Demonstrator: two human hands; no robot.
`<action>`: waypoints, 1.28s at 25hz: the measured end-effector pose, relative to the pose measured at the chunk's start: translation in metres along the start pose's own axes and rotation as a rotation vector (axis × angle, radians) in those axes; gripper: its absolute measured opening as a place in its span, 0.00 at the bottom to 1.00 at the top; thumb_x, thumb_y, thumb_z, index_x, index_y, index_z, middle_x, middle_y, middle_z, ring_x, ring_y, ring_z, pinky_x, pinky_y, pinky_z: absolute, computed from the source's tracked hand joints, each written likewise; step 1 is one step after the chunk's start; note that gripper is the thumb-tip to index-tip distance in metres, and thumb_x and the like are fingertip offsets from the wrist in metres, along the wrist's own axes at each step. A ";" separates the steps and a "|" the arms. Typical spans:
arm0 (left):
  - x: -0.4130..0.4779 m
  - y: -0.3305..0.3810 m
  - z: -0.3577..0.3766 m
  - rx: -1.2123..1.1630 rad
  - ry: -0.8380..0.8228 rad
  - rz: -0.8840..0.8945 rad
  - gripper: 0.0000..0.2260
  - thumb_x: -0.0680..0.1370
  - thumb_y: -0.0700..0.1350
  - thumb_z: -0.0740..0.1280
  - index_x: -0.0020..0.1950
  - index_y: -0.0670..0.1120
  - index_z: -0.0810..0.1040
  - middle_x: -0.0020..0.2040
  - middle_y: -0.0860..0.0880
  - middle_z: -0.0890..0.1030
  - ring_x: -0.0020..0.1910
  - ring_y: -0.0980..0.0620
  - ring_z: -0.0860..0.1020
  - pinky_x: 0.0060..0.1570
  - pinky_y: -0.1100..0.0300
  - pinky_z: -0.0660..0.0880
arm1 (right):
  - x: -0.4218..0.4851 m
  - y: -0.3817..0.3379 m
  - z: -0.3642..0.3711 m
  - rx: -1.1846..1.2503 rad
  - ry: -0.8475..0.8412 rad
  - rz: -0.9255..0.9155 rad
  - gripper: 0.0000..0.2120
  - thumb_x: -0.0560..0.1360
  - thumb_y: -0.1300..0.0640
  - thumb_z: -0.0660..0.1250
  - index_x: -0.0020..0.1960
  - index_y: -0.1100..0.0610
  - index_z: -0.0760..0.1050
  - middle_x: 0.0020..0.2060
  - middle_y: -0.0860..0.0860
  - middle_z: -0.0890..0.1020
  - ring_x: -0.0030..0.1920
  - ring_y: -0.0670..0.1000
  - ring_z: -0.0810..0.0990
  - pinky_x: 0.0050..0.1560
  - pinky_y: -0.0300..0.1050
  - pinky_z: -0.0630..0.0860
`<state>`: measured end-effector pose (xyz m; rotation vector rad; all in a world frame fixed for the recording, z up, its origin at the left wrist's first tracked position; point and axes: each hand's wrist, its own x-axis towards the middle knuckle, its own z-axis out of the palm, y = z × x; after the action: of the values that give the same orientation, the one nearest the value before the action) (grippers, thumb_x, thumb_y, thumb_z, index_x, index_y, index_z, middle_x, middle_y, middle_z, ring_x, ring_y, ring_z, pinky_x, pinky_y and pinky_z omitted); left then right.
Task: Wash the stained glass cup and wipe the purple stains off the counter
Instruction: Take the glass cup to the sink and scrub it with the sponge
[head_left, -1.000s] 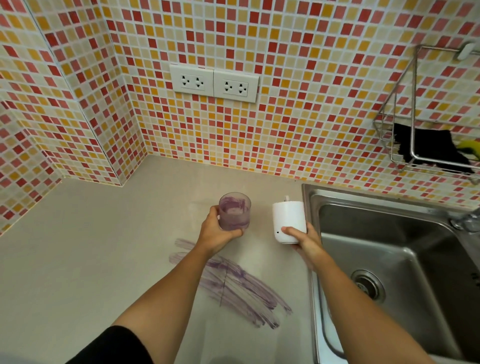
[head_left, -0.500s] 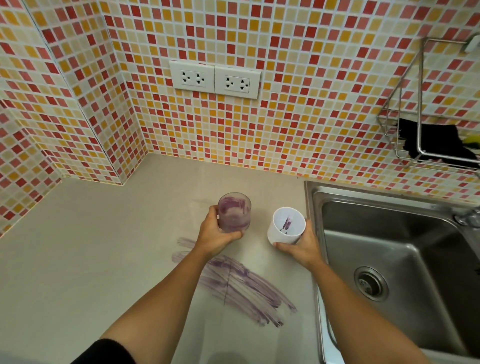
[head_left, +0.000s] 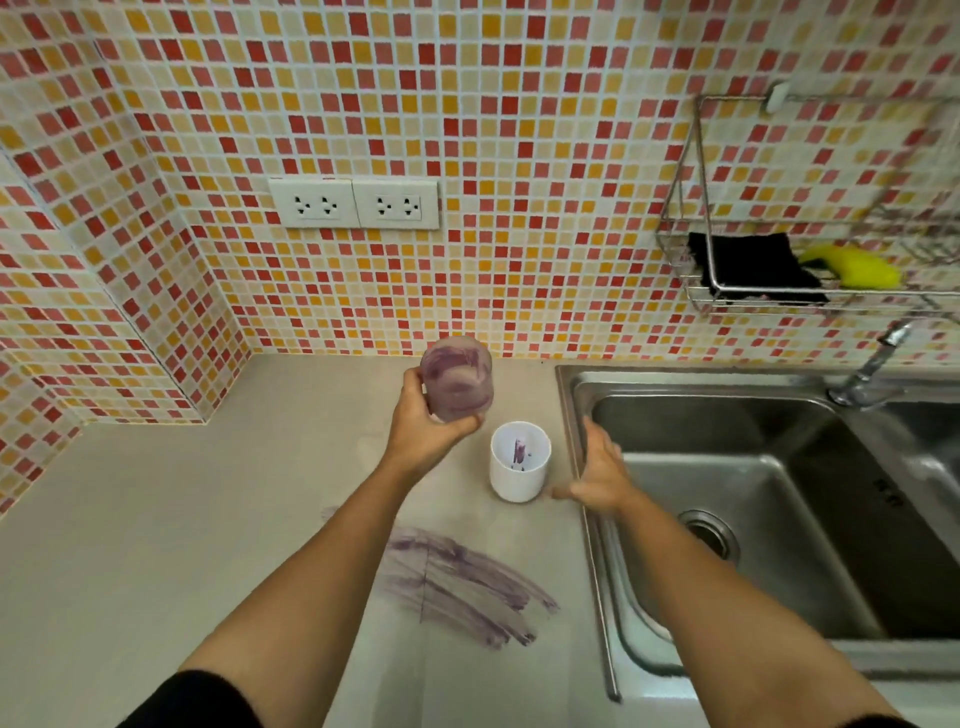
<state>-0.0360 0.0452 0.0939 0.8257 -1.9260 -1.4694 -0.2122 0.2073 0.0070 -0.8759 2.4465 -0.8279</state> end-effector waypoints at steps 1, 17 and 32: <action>0.002 0.016 0.014 -0.015 -0.017 0.039 0.35 0.65 0.43 0.78 0.66 0.54 0.63 0.61 0.51 0.74 0.57 0.52 0.76 0.46 0.69 0.77 | 0.003 0.005 -0.016 0.006 0.035 -0.014 0.58 0.60 0.51 0.79 0.76 0.53 0.44 0.76 0.54 0.52 0.75 0.58 0.51 0.72 0.53 0.54; -0.012 0.001 0.392 0.929 -0.333 0.161 0.37 0.67 0.51 0.74 0.72 0.51 0.61 0.65 0.45 0.62 0.62 0.44 0.65 0.60 0.50 0.71 | -0.005 0.333 -0.246 -0.438 0.125 0.074 0.37 0.78 0.38 0.51 0.76 0.62 0.44 0.76 0.57 0.47 0.76 0.54 0.47 0.74 0.49 0.46; 0.057 0.015 0.466 1.101 -0.287 -0.001 0.34 0.66 0.51 0.74 0.68 0.51 0.63 0.67 0.44 0.65 0.64 0.42 0.63 0.62 0.53 0.66 | 0.085 0.404 -0.301 -0.223 0.131 0.143 0.43 0.75 0.50 0.65 0.75 0.64 0.40 0.76 0.59 0.44 0.76 0.56 0.44 0.73 0.47 0.45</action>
<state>-0.4258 0.2914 0.0050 1.0664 -2.9640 -0.4117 -0.6114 0.5205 -0.0486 -0.7306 2.7187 -0.5871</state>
